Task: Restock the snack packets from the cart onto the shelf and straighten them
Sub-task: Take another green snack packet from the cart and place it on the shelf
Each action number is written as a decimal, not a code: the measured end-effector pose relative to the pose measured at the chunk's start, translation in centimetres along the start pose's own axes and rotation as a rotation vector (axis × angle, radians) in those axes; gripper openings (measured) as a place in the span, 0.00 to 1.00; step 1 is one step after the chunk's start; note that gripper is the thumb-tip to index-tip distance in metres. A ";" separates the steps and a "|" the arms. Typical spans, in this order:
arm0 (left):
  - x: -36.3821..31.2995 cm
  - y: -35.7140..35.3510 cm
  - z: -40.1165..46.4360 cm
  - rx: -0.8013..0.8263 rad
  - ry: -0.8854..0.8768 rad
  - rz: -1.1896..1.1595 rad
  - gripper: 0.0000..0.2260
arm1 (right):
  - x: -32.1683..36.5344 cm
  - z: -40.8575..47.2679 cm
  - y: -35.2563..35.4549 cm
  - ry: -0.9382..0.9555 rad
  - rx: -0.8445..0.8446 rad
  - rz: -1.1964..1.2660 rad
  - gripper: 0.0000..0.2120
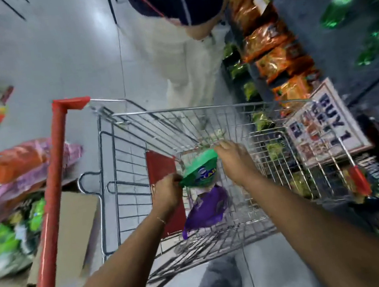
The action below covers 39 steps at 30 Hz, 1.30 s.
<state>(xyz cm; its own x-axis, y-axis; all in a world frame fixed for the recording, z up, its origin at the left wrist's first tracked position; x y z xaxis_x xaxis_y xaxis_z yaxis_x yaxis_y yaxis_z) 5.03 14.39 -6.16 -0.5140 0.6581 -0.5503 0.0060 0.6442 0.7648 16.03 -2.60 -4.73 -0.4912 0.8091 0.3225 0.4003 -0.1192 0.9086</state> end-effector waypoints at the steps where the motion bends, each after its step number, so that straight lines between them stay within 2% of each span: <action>1: -0.2 0.0 0.2 -0.016 -0.015 0.001 0.10 | -0.2 0.6 -0.4 0.000 0.034 -0.046 0.30; 6: 0.5 -1.1 1.1 -0.021 -0.032 0.037 0.08 | -1.6 2.2 -1.8 0.044 -0.010 -0.171 0.18; 10: 1.1 -0.8 1.6 -0.016 -0.053 0.079 0.07 | -1.5 1.8 -1.2 0.109 -0.088 -0.207 0.15; 16: -5.5 6.2 3.1 -0.150 -0.209 0.030 0.06 | -3.3 -0.9 7.0 0.017 -0.375 0.113 0.16; 18: -7.8 9.1 3.0 -0.122 -0.237 -0.030 0.08 | -3.1 -2.3 10.1 0.030 -0.382 0.252 0.16; 21: -10.8 12.6 1.4 0.019 -0.286 -0.249 0.05 | -2.1 -6.0 15.8 0.094 -0.427 0.344 0.14; 25: -16.5 16.5 -2.7 0.041 -0.424 -0.828 0.01 | -0.6 -11.7 24.6 0.154 -0.681 0.335 0.13; 27: -19.1 16.5 -4.0 0.076 -0.466 -1.045 0.04 | 0.6 -14.4 29.3 0.202 -0.830 0.307 0.13; 28: -20.9 16.1 -5.1 0.109 -0.507 -1.025 0.09 | 1.2 -16.4 32.0 0.210 -0.908 0.289 0.13; 31: -25.7 12.7 -8.4 0.266 -0.608 -0.824 0.33 | 2.6 -22.9 39.2 0.191 -1.102 0.231 0.10; 32: -27.4 11.6 -9.5 0.307 -0.645 -0.780 0.37 | 2.8 -25.2 41.4 0.174 -1.162 0.211 0.10; 36: -34.5 10.5 -14.1 0.335 -0.801 -0.845 0.36 | 2.5 -34.7 47.1 0.127 -1.353 0.279 0.09; 37: -36.3 10.5 -15.5 0.345 -0.843 -0.877 0.35 | 2.2 -36.7 47.3 0.129 -1.374 0.335 0.10; 39: -39.8 10.7 -18.5 0.399 -0.925 -0.910 0.34 | 1.1 -41.0 46.8 0.130 -1.387 0.455 0.21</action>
<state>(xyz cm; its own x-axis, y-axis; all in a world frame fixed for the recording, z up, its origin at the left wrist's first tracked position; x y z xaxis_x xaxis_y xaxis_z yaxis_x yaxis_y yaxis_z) 9.68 -12.17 30.12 0.2895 -0.1404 -0.9468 0.3029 0.9518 -0.0485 2.52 -30.83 49.07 -0.6234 0.5037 0.5980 -0.4753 -0.8514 0.2216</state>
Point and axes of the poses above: each hand's wrist, its own z-axis towards the middle knuckle, its own y-axis out of the back of the hand, x = y × z, the point moved 6 cm from there along z, towards the middle knuckle, and after that the axes turned 4 degrees about -z, right-handed, at the moved point
